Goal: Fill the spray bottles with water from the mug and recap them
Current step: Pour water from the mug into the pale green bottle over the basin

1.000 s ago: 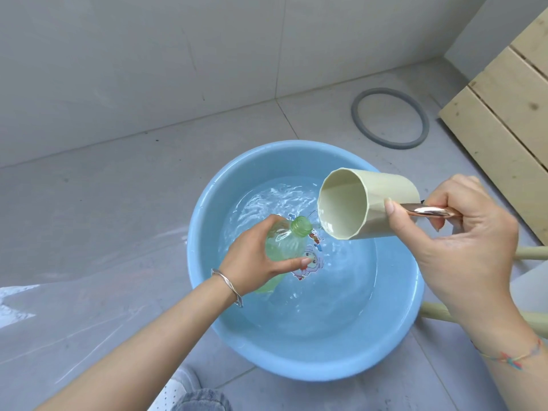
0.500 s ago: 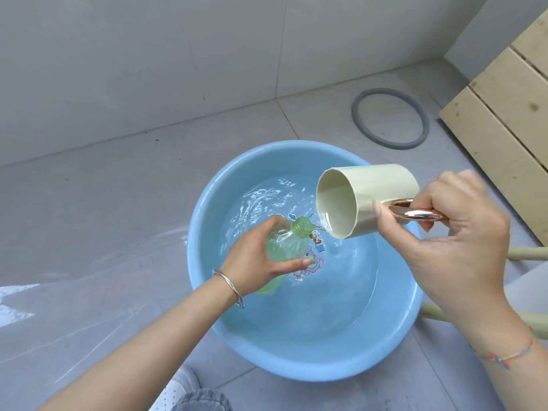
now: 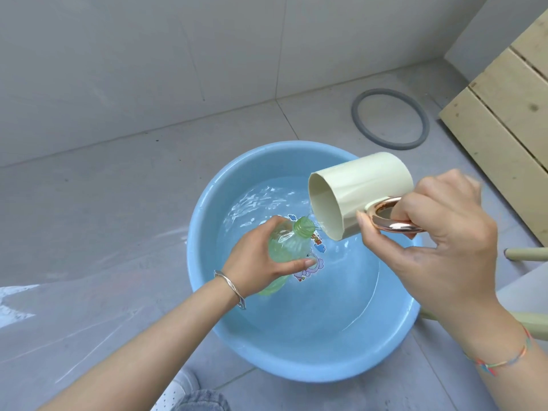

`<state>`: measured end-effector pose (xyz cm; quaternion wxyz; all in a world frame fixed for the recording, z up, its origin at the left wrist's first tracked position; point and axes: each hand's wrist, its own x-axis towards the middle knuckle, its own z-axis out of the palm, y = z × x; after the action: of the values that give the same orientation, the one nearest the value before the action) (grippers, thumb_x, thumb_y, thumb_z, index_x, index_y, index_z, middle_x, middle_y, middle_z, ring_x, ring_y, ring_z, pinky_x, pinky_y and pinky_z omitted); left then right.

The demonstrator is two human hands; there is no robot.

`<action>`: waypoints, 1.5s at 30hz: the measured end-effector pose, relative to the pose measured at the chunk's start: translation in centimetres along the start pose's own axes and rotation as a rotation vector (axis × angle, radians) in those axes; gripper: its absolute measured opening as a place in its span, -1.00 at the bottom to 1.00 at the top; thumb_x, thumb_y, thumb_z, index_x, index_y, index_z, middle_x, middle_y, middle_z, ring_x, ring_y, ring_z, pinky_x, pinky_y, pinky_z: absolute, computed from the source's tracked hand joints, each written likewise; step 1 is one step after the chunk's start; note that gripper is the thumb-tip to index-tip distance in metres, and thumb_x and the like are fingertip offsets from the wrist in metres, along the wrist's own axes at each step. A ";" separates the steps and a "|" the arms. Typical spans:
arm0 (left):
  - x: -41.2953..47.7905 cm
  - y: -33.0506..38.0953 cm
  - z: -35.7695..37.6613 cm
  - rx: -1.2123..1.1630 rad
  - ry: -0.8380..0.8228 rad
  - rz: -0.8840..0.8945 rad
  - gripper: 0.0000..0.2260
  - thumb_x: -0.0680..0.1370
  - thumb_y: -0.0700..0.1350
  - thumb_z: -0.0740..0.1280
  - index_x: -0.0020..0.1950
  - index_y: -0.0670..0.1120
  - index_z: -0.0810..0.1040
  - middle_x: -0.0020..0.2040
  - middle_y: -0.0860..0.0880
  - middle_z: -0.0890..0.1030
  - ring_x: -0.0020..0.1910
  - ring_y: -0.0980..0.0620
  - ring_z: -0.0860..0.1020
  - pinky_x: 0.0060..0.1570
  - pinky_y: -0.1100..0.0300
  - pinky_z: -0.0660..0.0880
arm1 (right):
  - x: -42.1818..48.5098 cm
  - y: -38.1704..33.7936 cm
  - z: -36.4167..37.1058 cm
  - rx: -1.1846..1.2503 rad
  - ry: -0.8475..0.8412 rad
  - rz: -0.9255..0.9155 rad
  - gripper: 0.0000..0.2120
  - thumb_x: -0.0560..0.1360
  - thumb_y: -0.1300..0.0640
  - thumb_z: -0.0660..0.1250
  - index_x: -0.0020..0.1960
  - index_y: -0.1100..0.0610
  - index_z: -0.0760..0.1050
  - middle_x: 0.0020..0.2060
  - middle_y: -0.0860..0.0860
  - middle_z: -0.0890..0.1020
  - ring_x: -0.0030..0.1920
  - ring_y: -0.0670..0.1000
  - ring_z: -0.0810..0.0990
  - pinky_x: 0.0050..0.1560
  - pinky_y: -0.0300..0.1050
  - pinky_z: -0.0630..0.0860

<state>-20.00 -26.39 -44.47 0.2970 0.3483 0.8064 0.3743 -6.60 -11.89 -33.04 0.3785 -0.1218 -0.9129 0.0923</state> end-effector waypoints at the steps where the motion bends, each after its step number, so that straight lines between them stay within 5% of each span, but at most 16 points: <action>1: 0.0 0.0 0.0 0.000 0.004 0.003 -0.44 0.29 0.26 0.52 0.18 0.09 0.46 0.04 0.26 0.54 0.09 0.18 0.51 0.13 0.16 0.44 | 0.0 0.0 0.0 0.001 0.003 -0.018 -0.62 0.41 0.18 0.46 -0.45 0.21 0.33 -0.47 0.02 0.31 -0.28 0.01 0.21 -0.17 -0.08 0.19; 15: -0.1 -0.2 0.2 -0.021 0.011 0.003 -0.43 0.24 0.36 0.47 0.14 0.15 0.45 0.05 0.26 0.57 0.08 0.23 0.52 0.12 0.20 0.45 | -0.1 -0.7 0.3 -0.043 0.011 -0.214 -0.66 0.43 0.24 0.43 -0.46 0.21 0.39 -0.49 0.05 0.41 -0.30 0.06 0.27 -0.07 -0.16 0.17; 18: -0.2 -0.1 0.0 -0.036 0.007 0.000 -0.50 0.27 0.29 0.51 0.09 0.21 0.41 0.02 0.30 0.54 0.04 0.31 0.48 0.06 0.38 0.39 | -0.3 -0.6 0.3 0.009 0.020 -0.108 -0.64 0.44 0.20 0.43 -0.45 0.20 0.36 -0.47 0.00 0.33 -0.29 0.02 0.22 -0.03 -0.21 0.21; 24: -0.3 -0.2 -0.2 -0.104 0.047 -0.003 -0.45 0.22 0.33 0.42 0.11 0.13 0.44 0.03 0.25 0.56 0.02 0.37 0.48 0.01 0.56 0.30 | -1.8 2.9 1.9 0.264 0.027 0.599 -0.59 0.37 0.07 0.43 -0.41 0.20 0.25 -0.45 0.02 0.31 -0.41 -0.12 0.27 -0.35 -0.33 0.19; 27: -0.3 -0.4 -0.2 -0.133 0.059 0.001 -0.45 0.23 0.32 0.43 0.12 0.10 0.47 0.04 0.23 0.58 0.05 0.34 0.50 0.03 0.54 0.32 | -4.3 4.8 3.8 0.265 -0.095 0.750 -0.60 0.36 0.10 0.43 -0.40 0.25 0.25 -0.51 -0.01 0.28 -0.44 -0.07 0.26 -0.42 -0.29 0.17; 40: -0.2 -1.0 -0.3 -0.135 0.077 -0.020 -0.42 0.21 0.31 0.45 0.14 0.14 0.44 0.07 0.24 0.57 0.11 0.27 0.51 0.10 0.51 0.34 | -9.3 6.5 7.9 0.061 -0.393 0.639 -0.47 0.33 0.23 0.48 -0.46 -0.02 0.13 -0.51 -0.06 0.31 -0.34 0.08 0.36 -0.22 -0.03 0.25; 45: -0.3 -0.8 -0.5 -0.149 0.081 -0.021 -0.45 0.20 0.30 0.45 0.12 0.16 0.42 0.04 0.28 0.56 0.05 0.43 0.48 0.04 0.59 0.29 | -9.5 6.3 8.5 0.076 -0.418 0.647 -0.49 0.36 0.20 0.47 -0.47 -0.01 0.15 -0.51 -0.05 0.34 -0.31 0.09 0.38 -0.18 -0.06 0.22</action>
<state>-20.50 -27.20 -44.82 0.2933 0.3012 0.7913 0.4440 -5.20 -9.35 -46.96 0.1399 -0.3678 -0.8808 0.2635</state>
